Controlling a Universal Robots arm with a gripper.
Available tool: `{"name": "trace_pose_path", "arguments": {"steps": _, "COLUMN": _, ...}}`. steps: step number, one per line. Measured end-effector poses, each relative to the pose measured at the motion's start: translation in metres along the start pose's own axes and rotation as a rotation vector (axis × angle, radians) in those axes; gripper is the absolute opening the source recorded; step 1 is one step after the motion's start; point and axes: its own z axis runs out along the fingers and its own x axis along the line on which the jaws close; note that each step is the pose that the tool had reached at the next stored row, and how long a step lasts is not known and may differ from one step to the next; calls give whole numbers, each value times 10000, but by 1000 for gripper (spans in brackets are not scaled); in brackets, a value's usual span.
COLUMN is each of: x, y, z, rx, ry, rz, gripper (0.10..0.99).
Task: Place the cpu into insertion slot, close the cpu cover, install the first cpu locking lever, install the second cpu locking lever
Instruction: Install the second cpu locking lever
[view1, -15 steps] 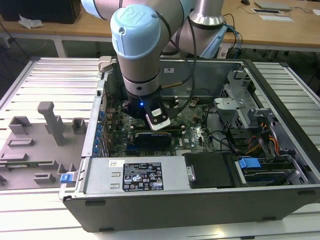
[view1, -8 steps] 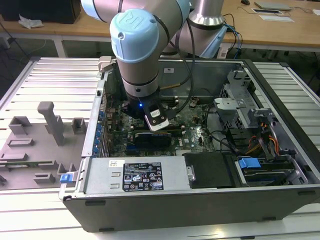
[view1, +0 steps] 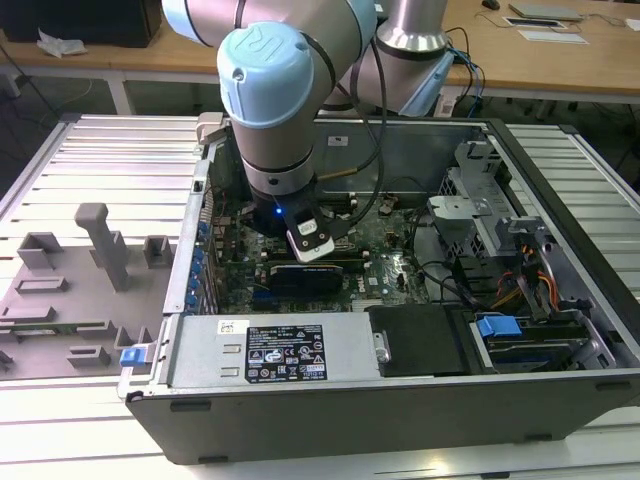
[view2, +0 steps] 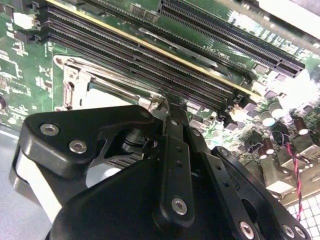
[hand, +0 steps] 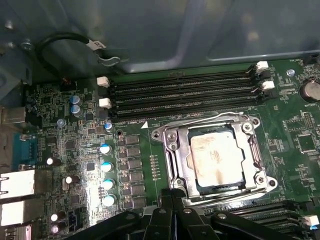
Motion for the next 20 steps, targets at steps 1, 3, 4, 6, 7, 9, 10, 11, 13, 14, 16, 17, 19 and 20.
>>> {"name": "trace_pose_path", "arguments": {"steps": 1, "x": 0, "y": 0, "z": 1, "rx": -2, "ry": -1, "rz": 0, "gripper": 106}}
{"name": "trace_pose_path", "arguments": {"steps": 3, "x": -1, "y": 5, "z": -10, "rx": -9, "ry": -6, "rz": 0, "gripper": 106}}
{"name": "trace_pose_path", "arguments": {"steps": 4, "x": -4, "y": 19, "z": -59, "rx": -4, "ry": -7, "rz": -1, "gripper": 106}}
{"name": "trace_pose_path", "arguments": {"steps": 6, "x": -17, "y": 78, "z": -274, "rx": 20, "ry": -8, "rz": -2, "gripper": 106}}
{"name": "trace_pose_path", "arguments": {"steps": 7, "x": -26, "y": 107, "z": -377, "rx": 54, "ry": -13, "rz": -6, "gripper": 106}}
{"name": "trace_pose_path", "arguments": {"steps": 9, "x": -44, "y": 120, "z": -412, "rx": 236, "ry": 10, "rz": 0, "gripper": 106}}
{"name": "trace_pose_path", "arguments": {"steps": 10, "x": -65, "y": 124, "z": -417, "rx": 384, "ry": 38, "rz": 23, "gripper": 106}}
{"name": "trace_pose_path", "arguments": {"steps": 11, "x": -85, "y": 127, "z": -417, "rx": 503, "ry": 55, "rz": 47, "gripper": 106}}
{"name": "trace_pose_path", "arguments": {"steps": 13, "x": -140, "y": 133, "z": -412, "rx": 614, "ry": 70, "rz": 72, "gripper": 106}}
{"name": "trace_pose_path", "arguments": {"steps": 14, "x": -162, "y": 136, "z": -410, "rx": 631, "ry": 74, "rz": 75, "gripper": 106}}
{"name": "trace_pose_path", "arguments": {"steps": 16, "x": -248, "y": 147, "z": -401, "rx": 660, "ry": 80, "rz": 84, "gripper": 106}}
{"name": "trace_pose_path", "arguments": {"steps": 17, "x": -308, "y": 154, "z": -396, "rx": 665, "ry": 83, "rz": 83, "gripper": 106}}
{"name": "trace_pose_path", "arguments": {"steps": 19, "x": -429, "y": 193, "z": -377, "rx": 691, "ry": 82, "rz": 84, "gripper": 106}}
{"name": "trace_pose_path", "arguments": {"steps": 20, "x": -454, "y": 217, "z": -368, "rx": 713, "ry": 81, "rz": 81, "gripper": 106}}
